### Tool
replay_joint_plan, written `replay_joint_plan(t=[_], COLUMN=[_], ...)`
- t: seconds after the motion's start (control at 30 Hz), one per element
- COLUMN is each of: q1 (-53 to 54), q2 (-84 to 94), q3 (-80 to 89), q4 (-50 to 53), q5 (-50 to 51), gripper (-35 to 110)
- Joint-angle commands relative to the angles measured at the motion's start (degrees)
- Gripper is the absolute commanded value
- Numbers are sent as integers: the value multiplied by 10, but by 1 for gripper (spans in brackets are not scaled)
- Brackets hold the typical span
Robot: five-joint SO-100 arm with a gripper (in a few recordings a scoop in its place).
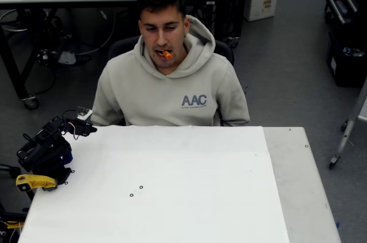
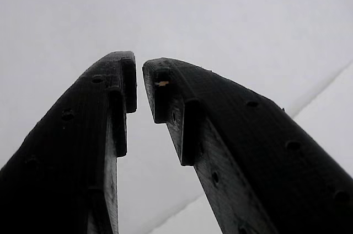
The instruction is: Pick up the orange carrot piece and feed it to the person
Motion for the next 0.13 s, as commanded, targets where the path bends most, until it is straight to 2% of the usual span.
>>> replay_joint_plan(t=[0.0,0.1], q1=[-10,-10], q2=[11,11], q3=[-6,-6], q4=[4,4], q5=[-6,-6], gripper=[-2,-2])
